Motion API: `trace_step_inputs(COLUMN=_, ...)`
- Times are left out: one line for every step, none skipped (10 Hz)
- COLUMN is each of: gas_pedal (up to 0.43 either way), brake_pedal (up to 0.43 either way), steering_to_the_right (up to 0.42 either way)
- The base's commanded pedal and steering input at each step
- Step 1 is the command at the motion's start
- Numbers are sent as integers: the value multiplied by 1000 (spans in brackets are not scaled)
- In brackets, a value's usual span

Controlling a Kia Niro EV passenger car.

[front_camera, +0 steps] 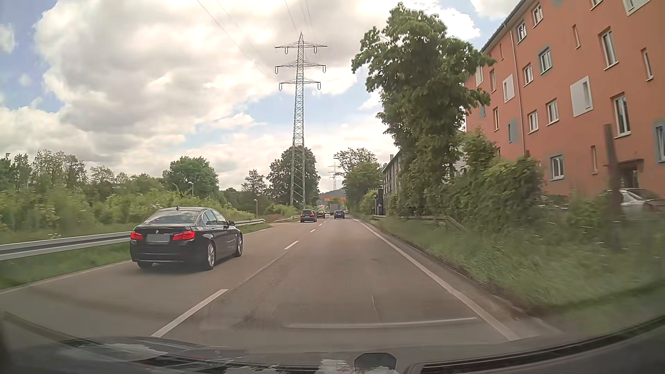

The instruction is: Follow the waypoints while adhering to traffic rules and regulations

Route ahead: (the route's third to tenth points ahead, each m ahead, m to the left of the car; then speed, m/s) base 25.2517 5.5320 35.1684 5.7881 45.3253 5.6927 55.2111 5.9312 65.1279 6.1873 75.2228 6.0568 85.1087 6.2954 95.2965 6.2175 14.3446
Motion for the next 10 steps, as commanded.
trace_step_inputs(gas_pedal=110, brake_pedal=0, steering_to_the_right=1)
trace_step_inputs(gas_pedal=110, brake_pedal=0, steering_to_the_right=1)
trace_step_inputs(gas_pedal=110, brake_pedal=0, steering_to_the_right=1)
trace_step_inputs(gas_pedal=110, brake_pedal=0, steering_to_the_right=1)
trace_step_inputs(gas_pedal=110, brake_pedal=0, steering_to_the_right=1)
trace_step_inputs(gas_pedal=110, brake_pedal=0, steering_to_the_right=1)
trace_step_inputs(gas_pedal=110, brake_pedal=0, steering_to_the_right=1)
trace_step_inputs(gas_pedal=98, brake_pedal=0, steering_to_the_right=1)
trace_step_inputs(gas_pedal=98, brake_pedal=0, steering_to_the_right=1)
trace_step_inputs(gas_pedal=98, brake_pedal=0, steering_to_the_right=1)
